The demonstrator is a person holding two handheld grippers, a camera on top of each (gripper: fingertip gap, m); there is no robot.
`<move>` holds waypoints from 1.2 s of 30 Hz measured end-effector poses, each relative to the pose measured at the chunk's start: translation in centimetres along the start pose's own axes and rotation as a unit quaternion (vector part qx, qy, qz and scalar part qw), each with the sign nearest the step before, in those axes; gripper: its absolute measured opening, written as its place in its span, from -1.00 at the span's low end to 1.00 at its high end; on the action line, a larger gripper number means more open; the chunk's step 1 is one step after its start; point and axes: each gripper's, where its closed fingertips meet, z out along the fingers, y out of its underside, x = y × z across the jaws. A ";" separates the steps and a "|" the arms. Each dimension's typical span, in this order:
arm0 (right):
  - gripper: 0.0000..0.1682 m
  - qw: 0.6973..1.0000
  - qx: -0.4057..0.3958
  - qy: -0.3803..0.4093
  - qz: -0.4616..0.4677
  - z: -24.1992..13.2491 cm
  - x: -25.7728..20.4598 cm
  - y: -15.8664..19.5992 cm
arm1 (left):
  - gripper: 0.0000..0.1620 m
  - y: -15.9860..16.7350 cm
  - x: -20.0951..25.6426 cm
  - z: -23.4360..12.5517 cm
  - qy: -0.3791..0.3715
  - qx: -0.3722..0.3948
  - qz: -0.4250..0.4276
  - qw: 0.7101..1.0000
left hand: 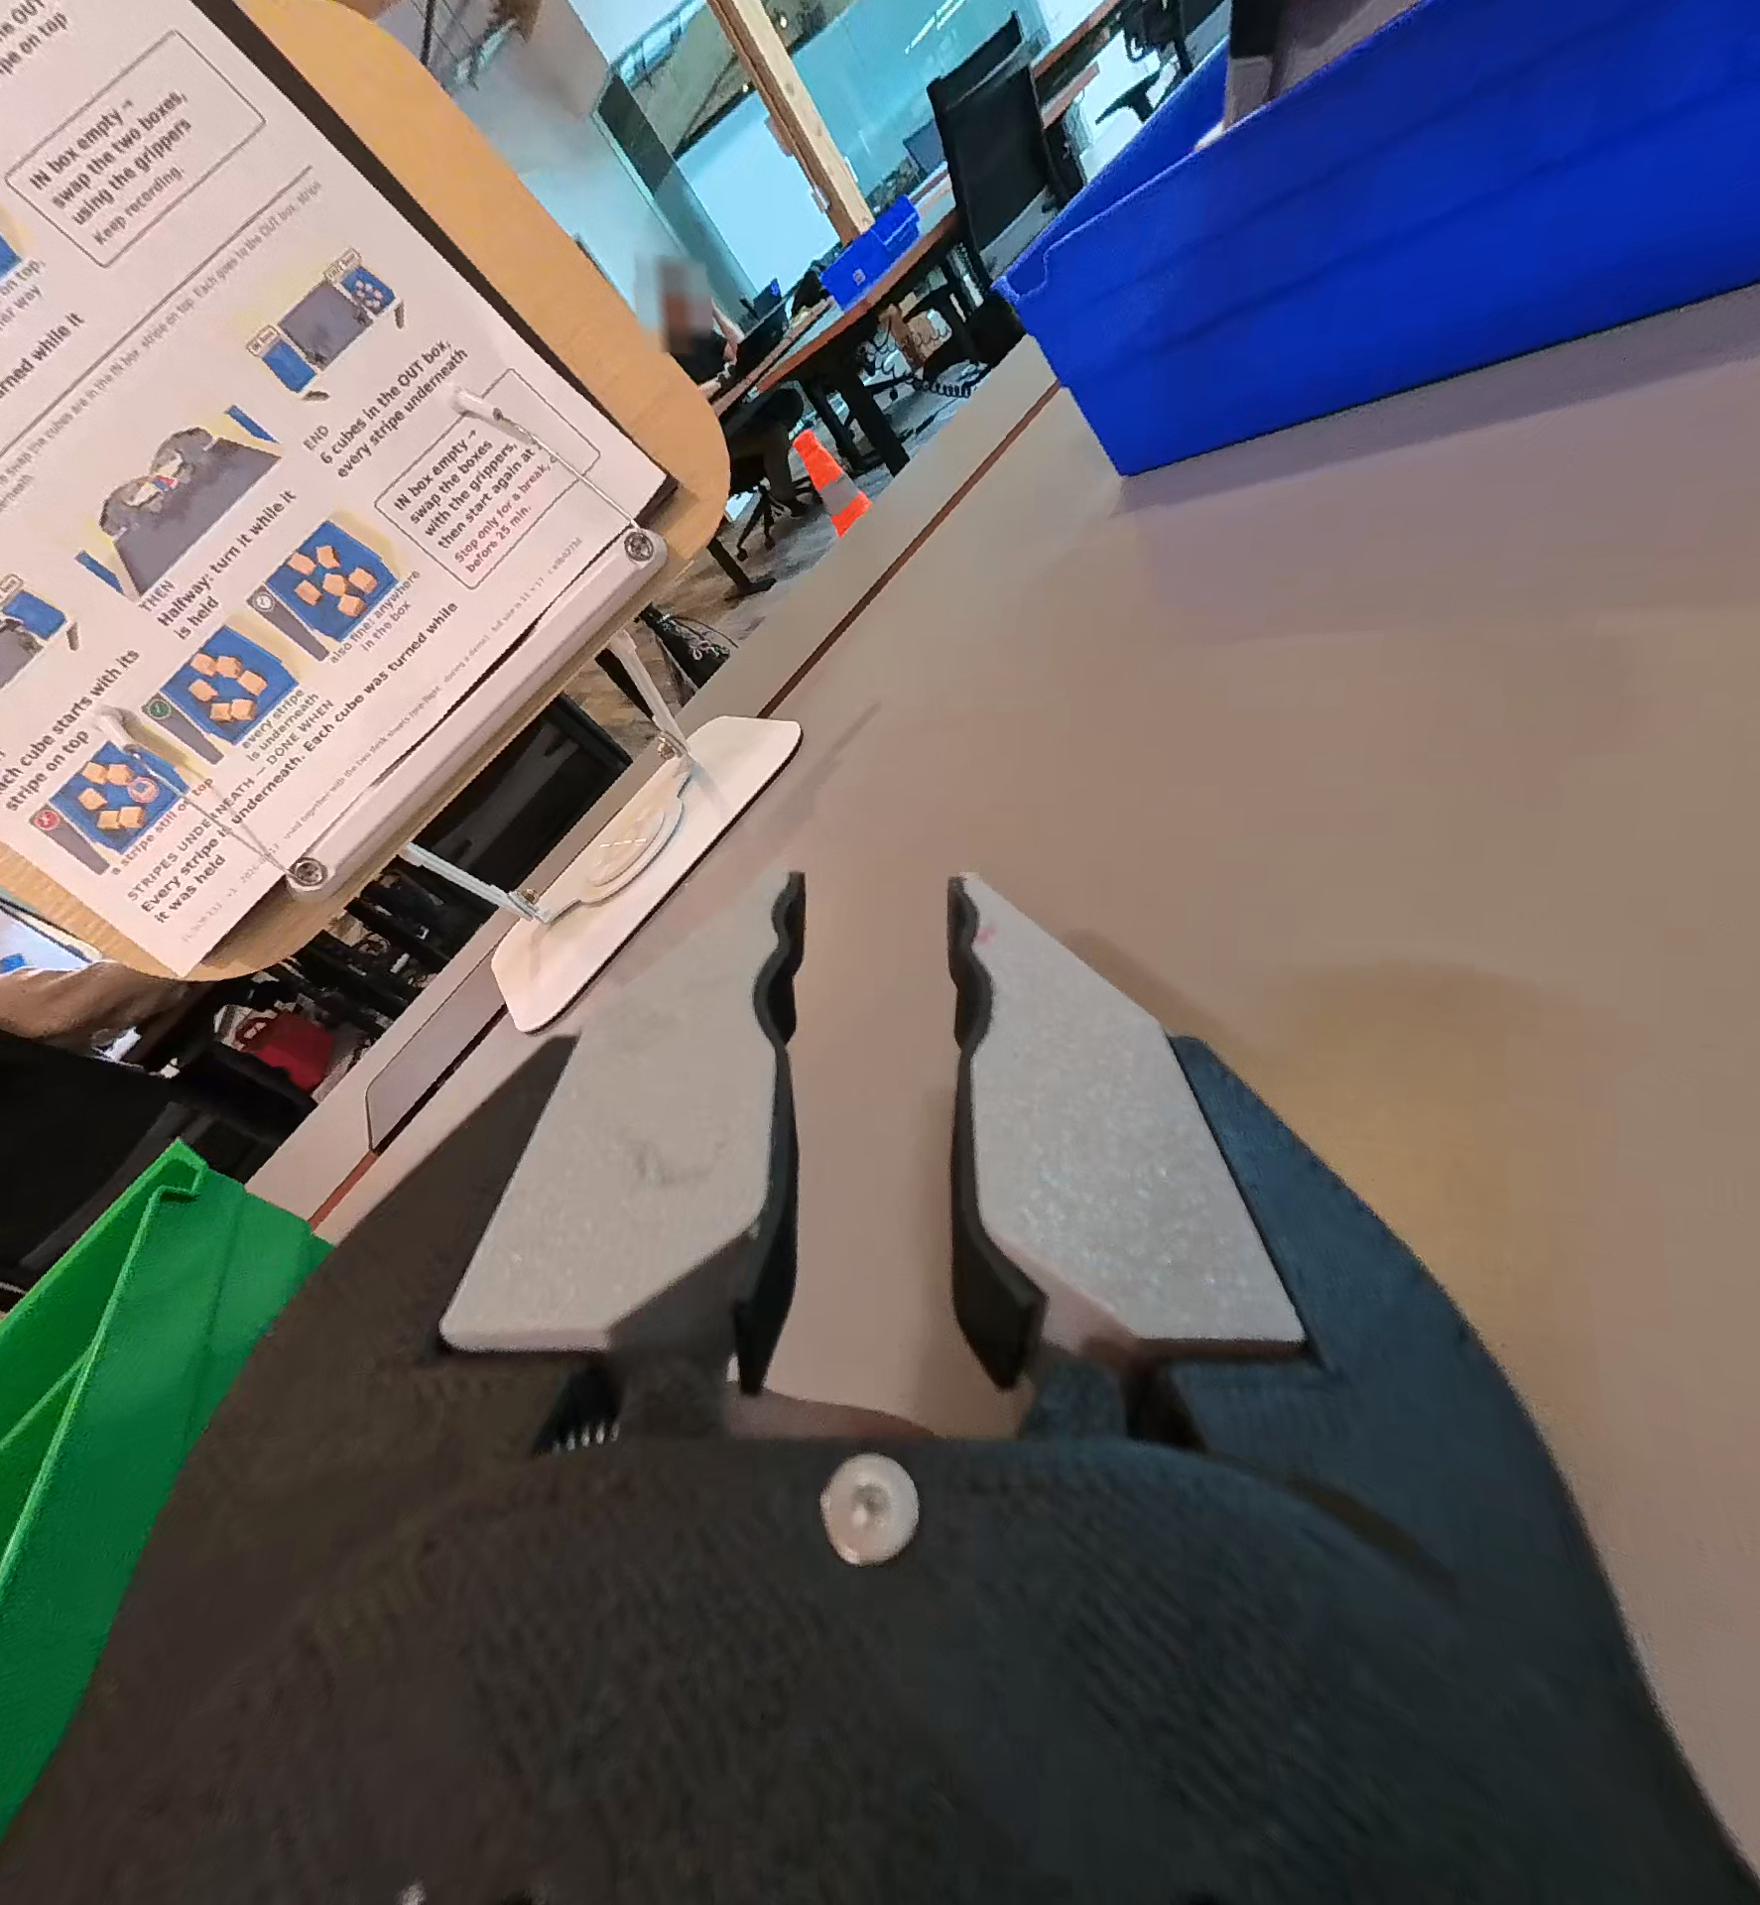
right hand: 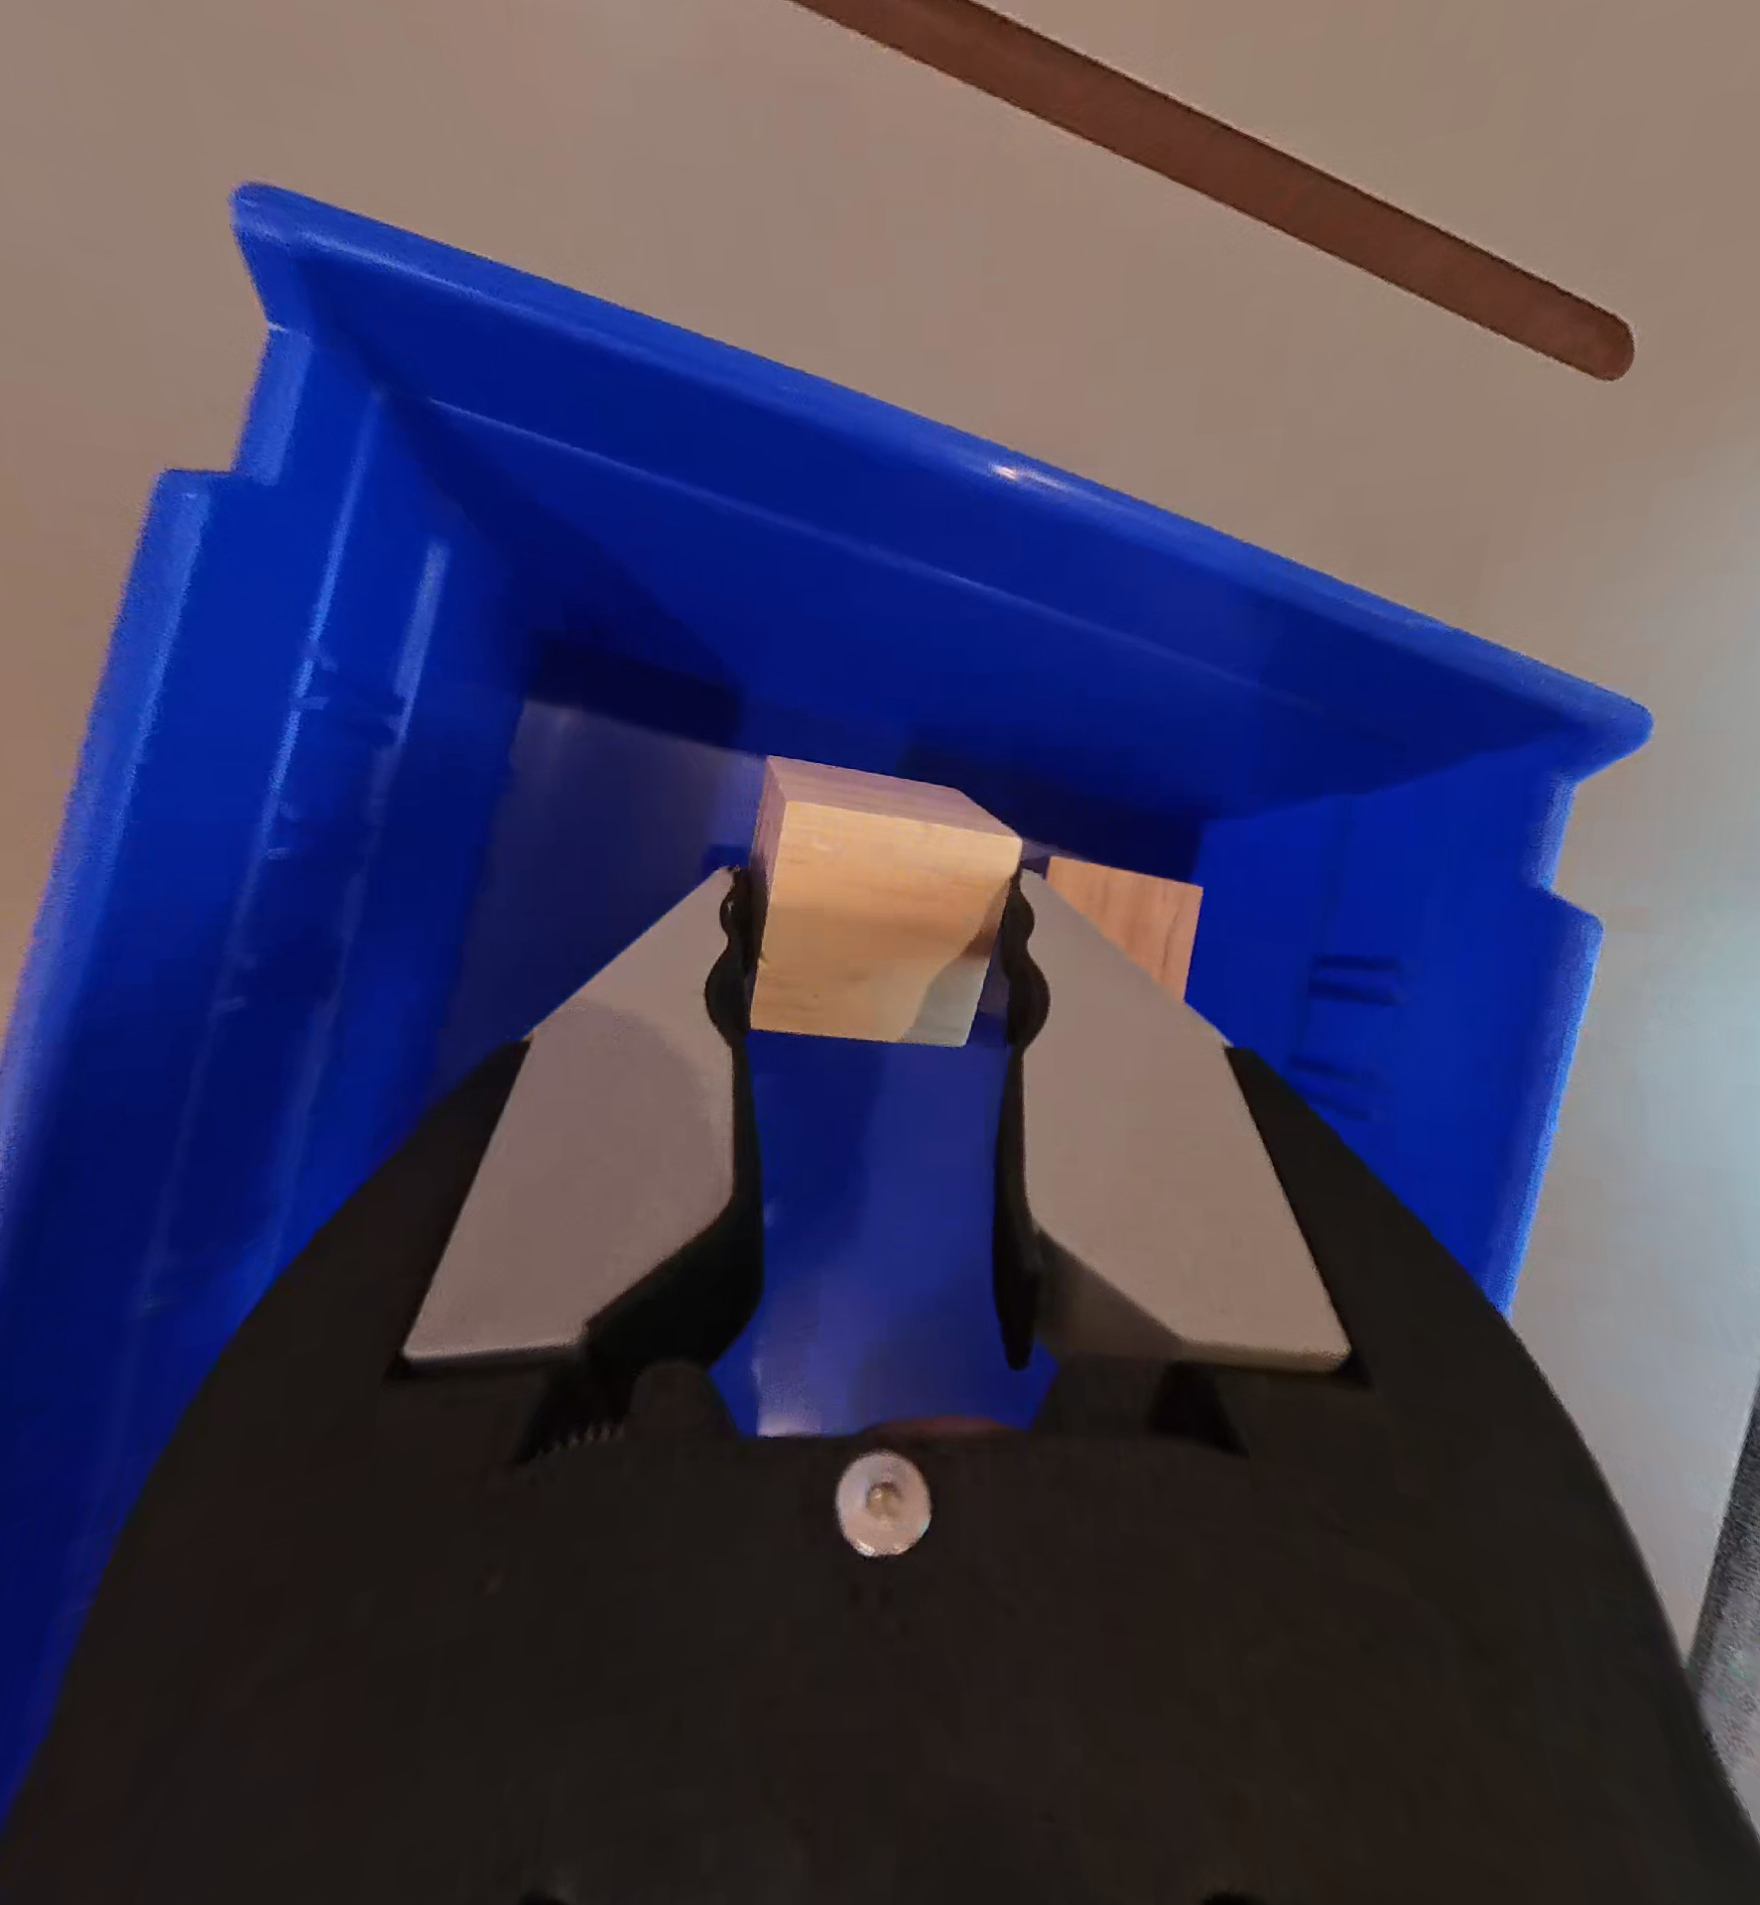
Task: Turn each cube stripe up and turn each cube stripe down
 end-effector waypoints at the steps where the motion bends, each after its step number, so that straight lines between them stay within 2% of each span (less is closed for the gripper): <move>1: -0.45 1.000 -0.005 0.004 -0.002 0.3 0.0 0.0 | -0.69 0.0 0.0 0.0 0.001 -0.001 -0.001 1.000; 14: -0.44 0.998 -0.055 0.009 0.002 3.7 -0.7 2.0 | -0.69 -0.1 0.3 0.0 0.008 -0.004 -0.003 1.000; 17: -0.33 0.999 -0.036 -0.001 0.009 2.2 -1.2 0.8 | -0.65 0.4 0.4 0.1 0.023 -0.018 -0.039 0.999; 21: -0.28 0.998 0.061 0.026 -0.023 -3.7 -2.8 -3.2 | -0.65 0.0 -0.6 -0.3 0.020 -0.010 -0.092 0.996; 24: -0.27 0.988 0.142 0.000 -0.062 -8.7 -7.7 -5.4 | -0.65 -0.4 -0.8 -0.5 0.024 0.000 -0.107 0.994; 28: -0.28 0.959 0.239 -0.114 -0.104 -13.4 -18.4 -5.9 | -0.65 -0.2 -0.5 -0.5 0.021 -0.005 -0.089 0.996; 31: -0.29 0.928 0.287 -0.201 -0.125 -14.0 -25.9 -4.9 | -0.64 -0.5 0.0 -0.8 0.031 0.002 -0.089 0.996; 34: -0.36 0.873 0.361 -0.304 -0.121 -14.3 -32.1 -4.0 | -0.65 -4.2 0.0 -3.4 0.064 0.057 -0.131 0.988; 36: -0.38 0.858 0.370 -0.335 -0.119 -13.0 -34.3 -3.1 | -0.62 -6.6 -2.0 -6.1 0.065 0.080 -0.135 0.985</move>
